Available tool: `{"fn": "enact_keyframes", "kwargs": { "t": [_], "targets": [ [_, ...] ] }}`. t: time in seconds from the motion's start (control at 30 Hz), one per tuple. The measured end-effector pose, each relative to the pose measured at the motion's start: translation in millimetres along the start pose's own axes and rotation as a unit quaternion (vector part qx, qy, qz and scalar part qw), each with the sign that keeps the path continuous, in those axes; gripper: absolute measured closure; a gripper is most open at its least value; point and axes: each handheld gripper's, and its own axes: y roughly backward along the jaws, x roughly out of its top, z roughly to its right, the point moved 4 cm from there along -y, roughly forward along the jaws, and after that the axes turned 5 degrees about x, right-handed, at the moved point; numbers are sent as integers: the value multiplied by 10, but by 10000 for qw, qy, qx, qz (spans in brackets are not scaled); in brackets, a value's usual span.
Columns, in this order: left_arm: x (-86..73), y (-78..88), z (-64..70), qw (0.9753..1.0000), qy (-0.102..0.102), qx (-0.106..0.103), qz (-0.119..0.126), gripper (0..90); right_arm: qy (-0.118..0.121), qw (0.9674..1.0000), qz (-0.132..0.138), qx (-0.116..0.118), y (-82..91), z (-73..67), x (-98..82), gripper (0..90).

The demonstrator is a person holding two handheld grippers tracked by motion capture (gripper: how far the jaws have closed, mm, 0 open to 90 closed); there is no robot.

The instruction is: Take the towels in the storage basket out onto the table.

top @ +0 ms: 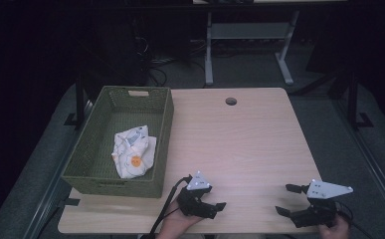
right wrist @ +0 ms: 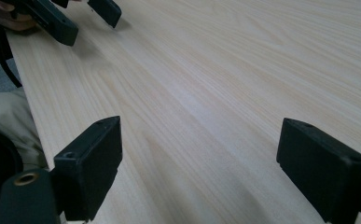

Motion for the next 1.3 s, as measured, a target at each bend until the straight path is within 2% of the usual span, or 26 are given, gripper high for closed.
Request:
{"fn": "enact_keyframes", "kwargs": {
  "t": [0.2, 0.4, 0.47, 0.57, 0.7, 0.73, 0.77, 0.83, 0.87, 0.97, 1.03, 1.1, 1.3],
  "targets": [
    [18, 12, -19, 10000, -13, -17, 12, 251, -23, 10000, 23, 16, -3, 9, 7, 138],
    [127, 96, -27, 9998, -171, -43, 66, 251, -7, 10000, 19, 13, 7, -19, 9, 138],
    [152, 104, -18, 9999, -115, -92, 75, 251, -2, 10000, 17, 6, 3, -20, 10, 138],
    [245, 143, -22, 9995, -299, -57, 53, 251, -9, 10000, 24, -12, -5, -19, 12, 139],
    [357, 200, -40, 9994, -329, -118, 23, 246, -6, 10000, -1, -8, -10, -24, 9, 138],
    [408, 228, -62, 9988, -478, -3, -92, 244, 1, 10000, 26, 0, -5, -29, 9, 138],
    [408, 228, -62, 9988, -478, -3, -92, 244, 3, 10000, 31, -1, -4, -29, 9, 138],
    [474, 275, -88, 9987, -504, -21, -119, 244, 14, 10000, 33, 9, -4, -28, 7, 138],
    [524, 321, -100, 9982, -585, 2, -136, 244, 16, 10000, 29, 10, -5, -29, 8, 138],
    [577, 375, -100, 9982, -582, -19, -141, 244, 31, 10000, 21, 12, -7, -33, 9, 139],
    [626, 435, -104, 9976, -677, 0, -175, 244, 57, 10000, 28, 17, -11, -35, 11, 138],
    [715, 546, -139, 9973, -694, -110, -207, 244, 62, 10000, 32, 20, -12, -36, 13, 138],
    [841, 723, -217, 9959, -851, -90, -285, 237, 70, 10000, 39, 23, -10, -35, 15, 138]
  ]
}}
